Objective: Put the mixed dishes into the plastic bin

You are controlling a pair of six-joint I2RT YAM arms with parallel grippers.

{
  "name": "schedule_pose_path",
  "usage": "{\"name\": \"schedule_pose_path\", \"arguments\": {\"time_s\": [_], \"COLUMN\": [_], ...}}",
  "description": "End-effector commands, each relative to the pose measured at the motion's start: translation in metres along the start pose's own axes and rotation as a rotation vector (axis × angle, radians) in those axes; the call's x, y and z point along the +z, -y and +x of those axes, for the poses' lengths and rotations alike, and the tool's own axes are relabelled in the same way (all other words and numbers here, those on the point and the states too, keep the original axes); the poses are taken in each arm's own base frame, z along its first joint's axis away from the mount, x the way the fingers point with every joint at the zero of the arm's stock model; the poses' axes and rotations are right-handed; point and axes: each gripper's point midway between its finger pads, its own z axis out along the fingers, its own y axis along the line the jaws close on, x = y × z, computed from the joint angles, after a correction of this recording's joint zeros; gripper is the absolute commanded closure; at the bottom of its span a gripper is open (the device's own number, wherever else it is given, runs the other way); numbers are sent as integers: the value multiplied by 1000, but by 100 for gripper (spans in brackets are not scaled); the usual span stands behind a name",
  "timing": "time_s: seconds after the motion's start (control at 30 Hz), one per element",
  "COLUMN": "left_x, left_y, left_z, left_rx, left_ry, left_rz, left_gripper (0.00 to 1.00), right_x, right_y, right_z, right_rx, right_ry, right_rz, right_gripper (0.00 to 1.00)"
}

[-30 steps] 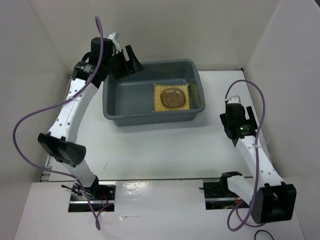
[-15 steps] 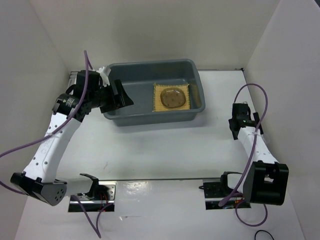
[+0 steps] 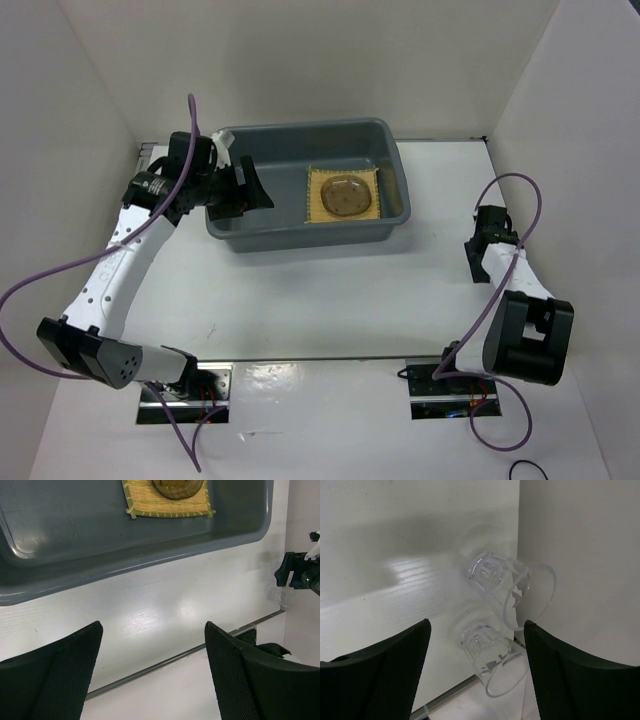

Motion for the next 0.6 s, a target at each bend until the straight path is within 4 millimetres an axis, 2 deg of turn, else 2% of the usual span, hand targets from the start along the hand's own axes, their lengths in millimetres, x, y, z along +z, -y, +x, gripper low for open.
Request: {"name": "schedule_pose_path", "arguments": {"time_s": [0.0,0.2,0.33,0.43,0.47,0.53,0.57], "left_x": [-13,-12,-12,-9,-9,-10,-10], "left_y": [6,-3,-5,-6,-5,-8,-8], "left_z": [-2,-1,-4,-4,-6,-8,-8], "left_rx": [10,-6,-10,-12,-10,-16,-16], "left_ry": [32,31,44,36,44,49,49], "left_rz": [34,16,15,11,15,10,10], "left_gripper": [11,9,9,9,9,9,9], "right_x": [9,27,35,34,31,23,14], "right_y": [16,13,6,7,11,20,29], "right_z": [-19,-14,-13,-17,-25,-35,-46], "right_rx": [51,65,54,49,65,91,102], "right_ry": [36,-20,-32,-19,-2,22,49], "right_rz": [15,-26,-67,-73,-74,-63,-62], "right_gripper": [22,25,34,58,76,94,100]}}
